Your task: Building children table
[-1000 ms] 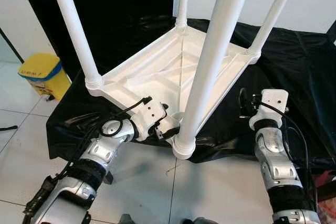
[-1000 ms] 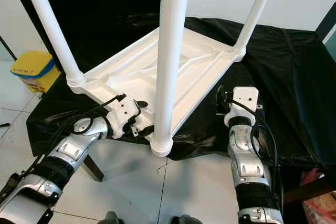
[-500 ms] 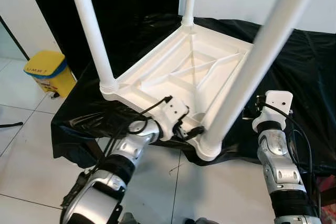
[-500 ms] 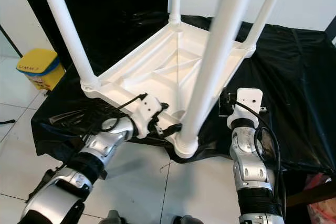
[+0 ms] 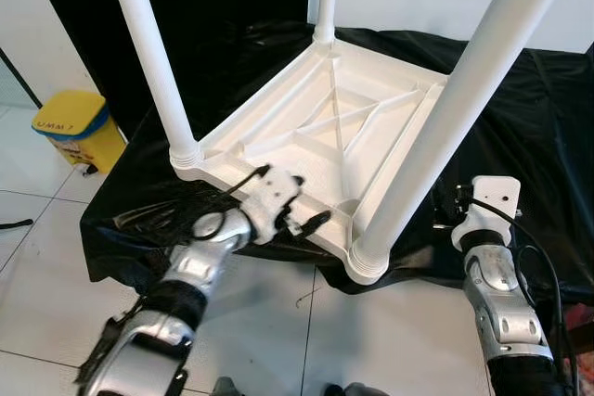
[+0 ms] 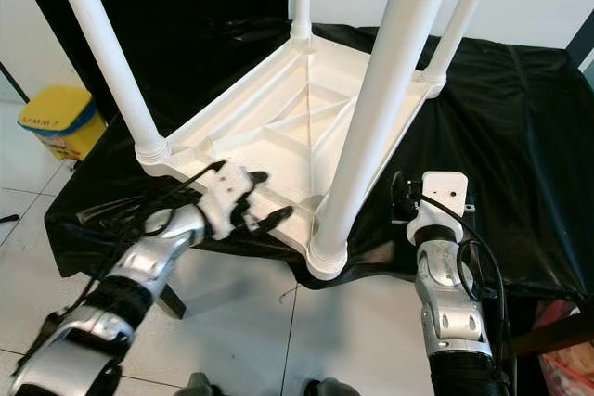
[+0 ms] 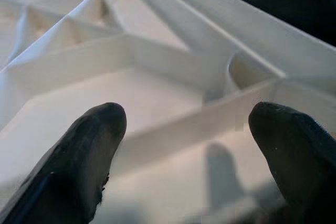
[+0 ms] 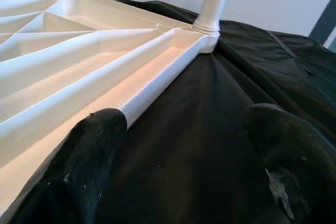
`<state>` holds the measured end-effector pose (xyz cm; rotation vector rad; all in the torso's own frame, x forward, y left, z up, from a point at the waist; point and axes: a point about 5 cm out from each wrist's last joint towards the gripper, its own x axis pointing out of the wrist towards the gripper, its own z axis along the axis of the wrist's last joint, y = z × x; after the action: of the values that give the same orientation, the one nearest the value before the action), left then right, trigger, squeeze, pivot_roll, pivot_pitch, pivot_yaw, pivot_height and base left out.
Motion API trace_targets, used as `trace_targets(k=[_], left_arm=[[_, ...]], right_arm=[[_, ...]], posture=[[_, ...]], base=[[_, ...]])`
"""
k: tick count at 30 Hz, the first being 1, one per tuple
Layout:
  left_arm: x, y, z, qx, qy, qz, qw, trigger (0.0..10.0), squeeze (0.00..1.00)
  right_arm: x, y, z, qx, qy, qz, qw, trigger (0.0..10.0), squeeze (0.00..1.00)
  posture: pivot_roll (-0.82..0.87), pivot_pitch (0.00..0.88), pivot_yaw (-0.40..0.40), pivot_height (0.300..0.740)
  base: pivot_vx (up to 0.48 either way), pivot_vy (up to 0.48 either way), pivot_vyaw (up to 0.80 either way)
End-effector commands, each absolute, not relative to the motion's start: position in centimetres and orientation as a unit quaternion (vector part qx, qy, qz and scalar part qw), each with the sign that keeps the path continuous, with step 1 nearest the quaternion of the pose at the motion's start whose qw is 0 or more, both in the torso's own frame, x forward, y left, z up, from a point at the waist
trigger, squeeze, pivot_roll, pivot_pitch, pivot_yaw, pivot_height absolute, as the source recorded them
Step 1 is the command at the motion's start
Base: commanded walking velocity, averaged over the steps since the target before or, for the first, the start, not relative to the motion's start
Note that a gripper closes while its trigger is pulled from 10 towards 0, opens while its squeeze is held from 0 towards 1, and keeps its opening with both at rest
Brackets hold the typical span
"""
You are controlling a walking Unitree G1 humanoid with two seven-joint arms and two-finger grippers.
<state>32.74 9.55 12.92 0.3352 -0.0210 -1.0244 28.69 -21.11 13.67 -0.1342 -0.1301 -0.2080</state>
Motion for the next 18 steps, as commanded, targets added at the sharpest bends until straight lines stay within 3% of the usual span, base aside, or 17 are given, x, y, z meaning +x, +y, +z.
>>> trace_targets(k=[1,4,12,15,18], left_arm=[[32.2,9.3,12.7,0.153,-0.004,-0.521,0.84,10.0,0.0],[30.9,10.8,12.8,0.155,0.014,-0.572,0.805,10.0,0.0],[29.8,11.7,12.8,0.197,0.047,-0.615,0.762,10.0,0.0],[29.8,11.6,12.8,0.2,0.049,-0.615,0.761,10.0,0.0],[30.9,10.9,12.2,0.254,0.054,-0.587,0.767,10.0,0.0]], right_arm=[[28.5,-21.5,13.4,-0.066,-0.056,-0.107,0.99,10.0,0.0],[28.6,-21.3,13.3,-0.068,-0.052,-0.098,0.991,10.0,0.0],[29.0,-21.2,13.3,-0.074,-0.046,-0.084,0.993,10.0,0.0],[29.0,-21.2,13.4,-0.074,-0.046,-0.084,0.993,10.0,0.0],[29.1,-21.1,13.5,-0.073,-0.048,-0.084,0.993,10.0,0.0]], posture=[[-0.02,0.087,-0.05,0.74],[0.0,0.085,-0.059,0.74],[0.01,0.087,-0.068,0.74],[0.01,0.087,-0.068,0.74],[0.01,0.09,-0.069,0.74]], base=[[0.0,0.0,0.0],[0.0,0.0,0.0],[0.0,0.0,0.0],[0.0,0.0,0.0],[0.0,0.0,0.0]])
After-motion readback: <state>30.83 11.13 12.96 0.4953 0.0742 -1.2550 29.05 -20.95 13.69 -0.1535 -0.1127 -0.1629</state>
